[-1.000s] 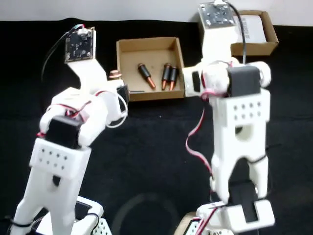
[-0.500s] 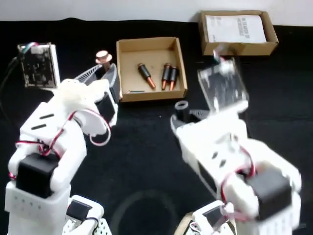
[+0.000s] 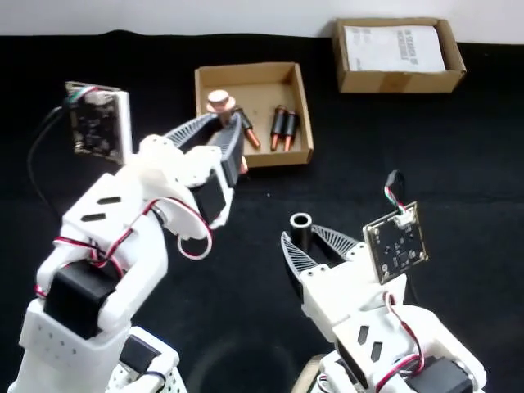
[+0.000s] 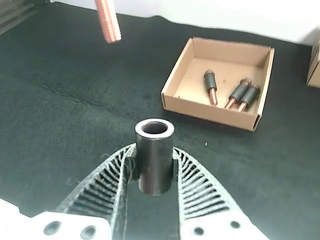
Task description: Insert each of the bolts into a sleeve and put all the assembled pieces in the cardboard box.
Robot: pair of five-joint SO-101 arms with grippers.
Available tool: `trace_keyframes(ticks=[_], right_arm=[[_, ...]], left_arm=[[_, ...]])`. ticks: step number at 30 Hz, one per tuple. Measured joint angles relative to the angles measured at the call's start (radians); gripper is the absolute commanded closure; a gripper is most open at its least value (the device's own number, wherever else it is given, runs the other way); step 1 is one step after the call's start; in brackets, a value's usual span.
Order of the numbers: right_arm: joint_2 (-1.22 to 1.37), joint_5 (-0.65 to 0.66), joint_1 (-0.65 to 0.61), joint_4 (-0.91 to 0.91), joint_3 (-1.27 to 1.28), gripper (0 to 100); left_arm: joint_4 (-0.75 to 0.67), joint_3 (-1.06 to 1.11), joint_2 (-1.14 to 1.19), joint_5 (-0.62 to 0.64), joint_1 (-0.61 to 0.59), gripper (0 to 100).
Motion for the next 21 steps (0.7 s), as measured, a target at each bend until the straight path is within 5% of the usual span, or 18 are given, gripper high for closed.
trace_keyframes(ticks=[21], right_arm=[[-0.003, -0.043, -0.084, -0.049, 0.117, 99.2]], left_arm=[[-0.127, 0.212, -0.014, 0.034, 0.107, 99]])
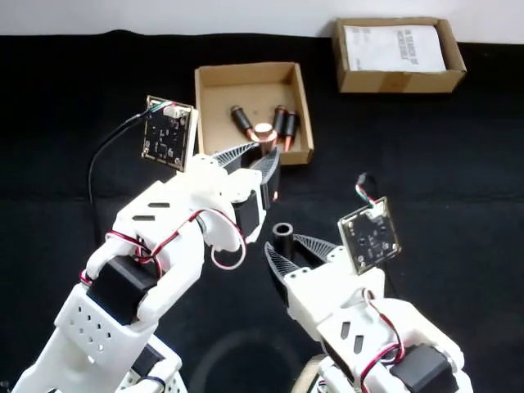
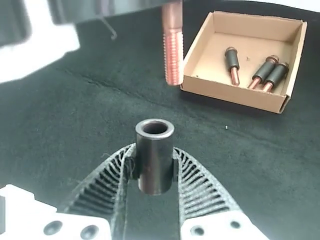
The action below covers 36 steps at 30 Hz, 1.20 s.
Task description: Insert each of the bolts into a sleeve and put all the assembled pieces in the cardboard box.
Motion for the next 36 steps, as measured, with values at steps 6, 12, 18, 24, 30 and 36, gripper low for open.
trace_keyframes(ticks=[6, 12, 18, 24, 30, 36], right_arm=[[0.000, 0.017, 0.044, -0.038, 0.075, 99.2], [0.002, 0.029, 0.049, -0.103, 0.075, 99.2], [0.002, 0.032, 0.049, -0.158, 0.095, 99.2], [0.002, 0.032, 0.049, -0.195, 0.144, 99.2], [0.002, 0.032, 0.049, -0.199, 0.146, 99.2], [0.002, 0.032, 0.049, -0.199, 0.146, 99.2]], left_arm=[[0.032, -0.002, -0.046, 0.023, 0.015, 99], [0.051, -0.002, -0.046, 0.028, 0.017, 99], [0.051, -0.002, -0.046, 0.058, 0.017, 99], [0.051, -0.002, -0.046, 0.069, 0.017, 99], [0.069, -0.002, -0.046, 0.069, 0.017, 99], [0.071, 0.017, -0.046, 0.069, 0.015, 99]])
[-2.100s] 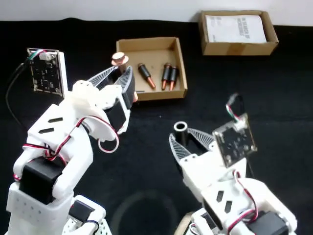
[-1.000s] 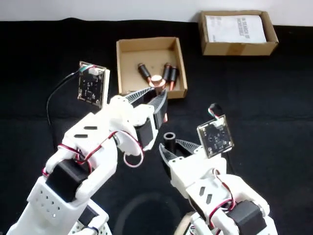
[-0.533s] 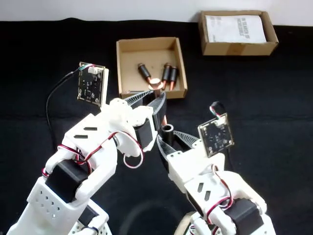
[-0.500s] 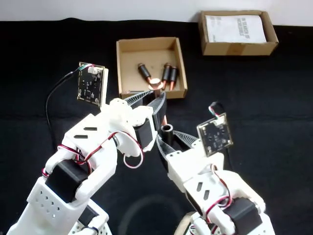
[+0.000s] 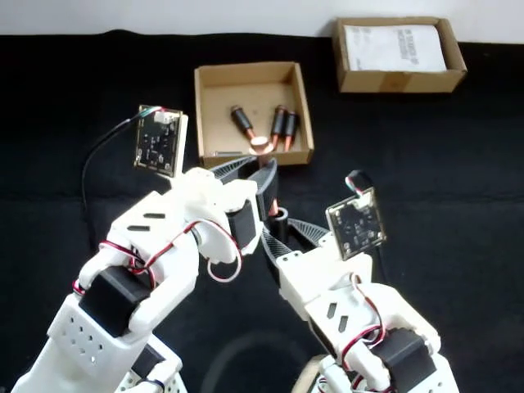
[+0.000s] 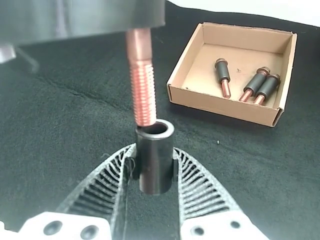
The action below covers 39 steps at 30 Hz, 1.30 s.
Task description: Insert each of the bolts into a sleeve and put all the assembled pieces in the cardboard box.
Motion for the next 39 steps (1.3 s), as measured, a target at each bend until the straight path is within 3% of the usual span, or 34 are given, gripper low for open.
trace_keyframes(ticks=[34, 39], right_arm=[[0.000, 0.002, -0.028, -0.107, 0.023, 99.2], [0.000, 0.002, 0.020, -0.155, 0.025, 99.2]], left_arm=[[0.003, 0.046, -0.008, 0.035, 0.032, 99], [0.048, 0.084, -0.006, 0.040, 0.071, 99]])
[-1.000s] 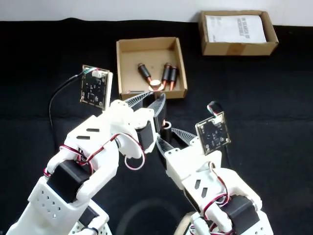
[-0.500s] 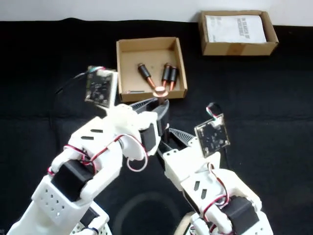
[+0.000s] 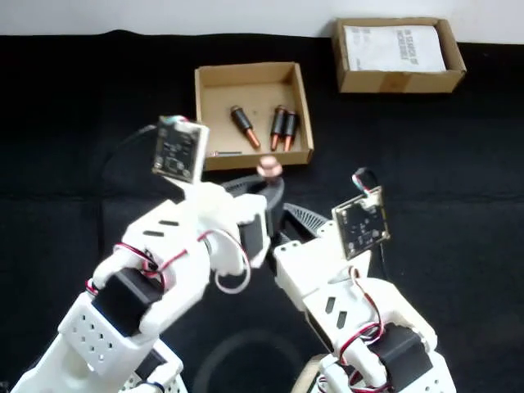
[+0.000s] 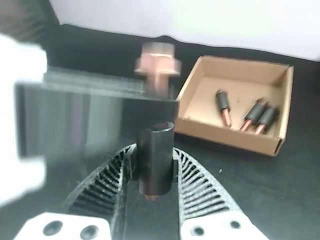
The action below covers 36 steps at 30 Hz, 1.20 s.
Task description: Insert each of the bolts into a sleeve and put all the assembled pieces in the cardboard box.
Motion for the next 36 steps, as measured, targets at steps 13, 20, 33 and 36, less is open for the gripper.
trace_keyframes(ticks=[13, 20, 33, 36], right_arm=[[0.002, 0.048, 0.014, -0.032, 0.002, 99.2], [0.002, 0.051, 0.018, -0.040, 0.000, 99.2], [0.000, 0.051, 0.020, -0.041, -0.002, 99.2], [0.000, 0.049, 0.023, -0.041, 0.012, 99.2]], left_arm=[[0.020, 0.011, -0.005, -0.002, 0.014, 84], [0.043, 0.014, -0.002, -0.003, 0.015, 84], [0.044, -0.049, 0.000, -0.005, -0.002, 61], [0.044, -0.109, 0.000, -0.005, -0.020, 61]])
